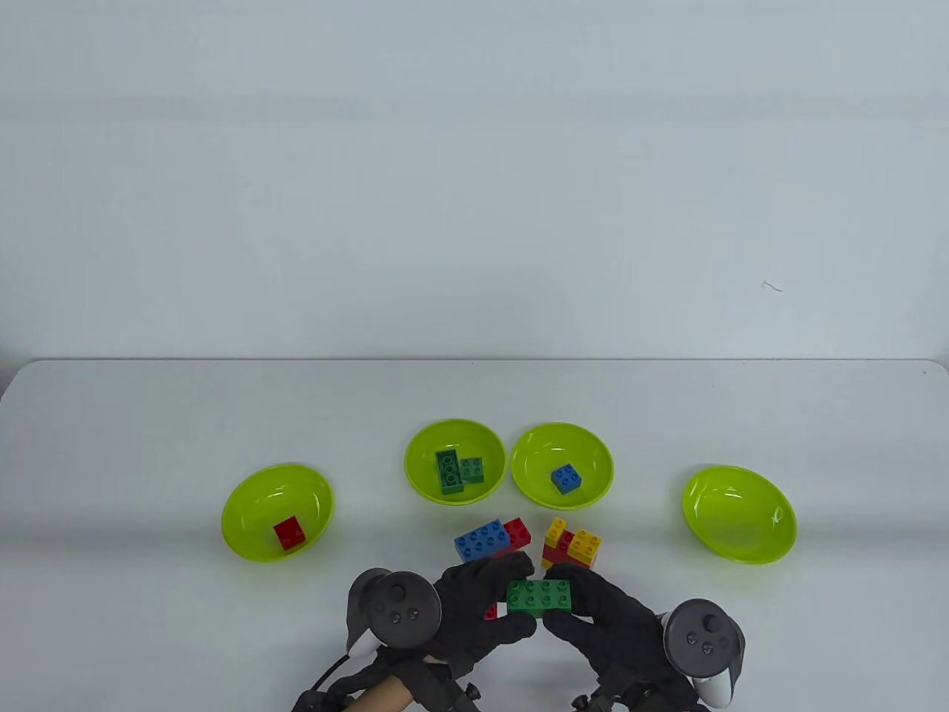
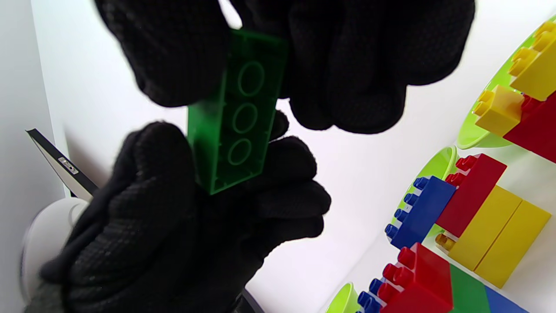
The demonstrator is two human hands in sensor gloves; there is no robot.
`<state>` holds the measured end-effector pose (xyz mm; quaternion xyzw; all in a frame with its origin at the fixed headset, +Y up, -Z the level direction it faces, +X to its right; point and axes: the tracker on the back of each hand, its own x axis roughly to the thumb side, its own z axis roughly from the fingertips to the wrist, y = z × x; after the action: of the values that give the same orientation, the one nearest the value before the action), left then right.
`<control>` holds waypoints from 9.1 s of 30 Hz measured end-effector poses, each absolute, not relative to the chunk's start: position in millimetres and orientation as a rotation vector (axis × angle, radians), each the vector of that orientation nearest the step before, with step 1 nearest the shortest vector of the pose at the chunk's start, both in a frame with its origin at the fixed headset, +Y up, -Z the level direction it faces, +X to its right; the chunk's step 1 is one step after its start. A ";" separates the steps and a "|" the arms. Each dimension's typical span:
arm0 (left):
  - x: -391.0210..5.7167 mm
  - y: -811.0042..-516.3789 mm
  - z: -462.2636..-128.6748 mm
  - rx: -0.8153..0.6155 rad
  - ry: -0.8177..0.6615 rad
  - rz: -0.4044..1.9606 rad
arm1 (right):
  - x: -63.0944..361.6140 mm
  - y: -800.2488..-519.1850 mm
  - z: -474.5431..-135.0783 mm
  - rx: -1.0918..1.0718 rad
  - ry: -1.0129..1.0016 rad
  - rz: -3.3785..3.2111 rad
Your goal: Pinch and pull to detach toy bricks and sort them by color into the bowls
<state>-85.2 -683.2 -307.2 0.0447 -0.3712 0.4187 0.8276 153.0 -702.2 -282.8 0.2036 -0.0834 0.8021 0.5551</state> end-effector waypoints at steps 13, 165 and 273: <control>-84.1 -667.3 -305.6 0.184 -0.830 0.819 | 151.9 -686.1 -278.8 0.570 -0.271 2.040; -86.9 -677.8 -308.1 0.272 -0.773 0.770 | 168.1 -654.9 -316.9 0.507 -0.243 1.983; -113.5 -671.6 -320.3 0.275 -0.655 0.994 | 308.9 -702.6 -395.1 -0.335 -0.244 2.790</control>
<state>-113.5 -671.6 -320.3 0.1293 -0.3073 0.4665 0.8193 308.9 -702.6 -395.1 -0.1174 -0.0854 0.9765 0.1596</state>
